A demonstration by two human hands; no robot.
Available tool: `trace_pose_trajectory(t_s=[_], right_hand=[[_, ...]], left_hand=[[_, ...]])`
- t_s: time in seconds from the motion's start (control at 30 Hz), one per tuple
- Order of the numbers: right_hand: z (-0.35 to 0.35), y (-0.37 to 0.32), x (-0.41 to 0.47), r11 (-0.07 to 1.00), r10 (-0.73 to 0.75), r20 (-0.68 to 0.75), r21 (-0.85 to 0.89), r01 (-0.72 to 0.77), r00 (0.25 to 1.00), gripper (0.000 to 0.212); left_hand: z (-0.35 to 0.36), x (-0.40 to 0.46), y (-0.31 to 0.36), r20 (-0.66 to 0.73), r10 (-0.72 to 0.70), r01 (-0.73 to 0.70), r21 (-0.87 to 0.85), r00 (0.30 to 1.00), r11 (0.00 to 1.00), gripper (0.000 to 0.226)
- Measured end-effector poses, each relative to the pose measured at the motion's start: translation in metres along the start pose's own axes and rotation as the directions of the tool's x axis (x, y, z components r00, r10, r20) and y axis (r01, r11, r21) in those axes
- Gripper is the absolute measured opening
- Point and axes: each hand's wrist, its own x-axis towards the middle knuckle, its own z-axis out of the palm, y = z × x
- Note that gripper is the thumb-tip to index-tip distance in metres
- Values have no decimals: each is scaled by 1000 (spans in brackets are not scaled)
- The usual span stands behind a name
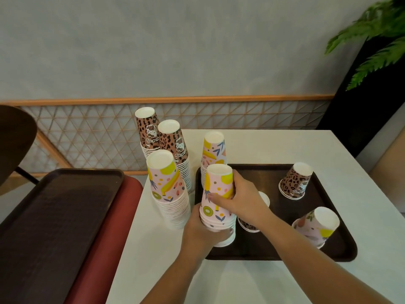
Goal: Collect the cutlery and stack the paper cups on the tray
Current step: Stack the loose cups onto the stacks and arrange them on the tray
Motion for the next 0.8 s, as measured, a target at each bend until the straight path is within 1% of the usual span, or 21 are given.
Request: trace_pose_trajectory(t_s=[0.1, 0.2, 0.3, 0.37, 0.43, 0.5, 0.57, 0.6, 0.7, 0.73, 0.8], right_hand=[[-1, -7, -2, 1000, -9, -49, 6, 10, 999, 65], [-6, -13, -2, 999, -27, -120, 16, 29, 992, 60], [-10, -19, 3, 999, -32, -128, 13, 34, 991, 56], [-14, -22, 8, 998, -27, -167, 48, 36, 986, 50], [-19, -26, 18, 991, 0, -222, 129, 30, 975, 44], [-24, -30, 30, 961, 43, -272, 274, 35, 961, 39], [-32, -37, 45, 913, 60, -355, 397, 92, 933, 36], [-35, -41, 53, 903, 50, -409, 409, 134, 911, 35], [-43, -57, 78, 906, -43, -544, 332, 263, 838, 42], [-44, -62, 86, 905, -83, -565, 301, 299, 821, 46], [-42, -64, 102, 911, -134, -564, 253, 326, 814, 53]], left_hand=[[-2, -1, -1, -8, 16, -16, -11, 1000, 1000, 87], [-6, -3, -3, 7, -9, 9, -52, 1000, 999, 77], [-8, -4, -6, 12, -15, 16, -58, 1000, 998, 73], [-8, -5, -8, 15, -29, 30, -61, 999, 998, 72], [-7, -3, -12, 20, -48, 49, -67, 999, 997, 73], [-7, -2, -16, 19, -70, 71, -82, 997, 994, 78], [-8, -1, -18, 14, -78, 79, -84, 997, 993, 77], [-8, 0, -18, 13, -80, 81, -85, 997, 993, 76], [-8, 2, -21, 13, -86, 87, -97, 996, 992, 74], [-9, 2, -21, 16, -89, 90, -101, 996, 991, 73], [-9, 3, -22, 21, -90, 92, -110, 996, 990, 72]])
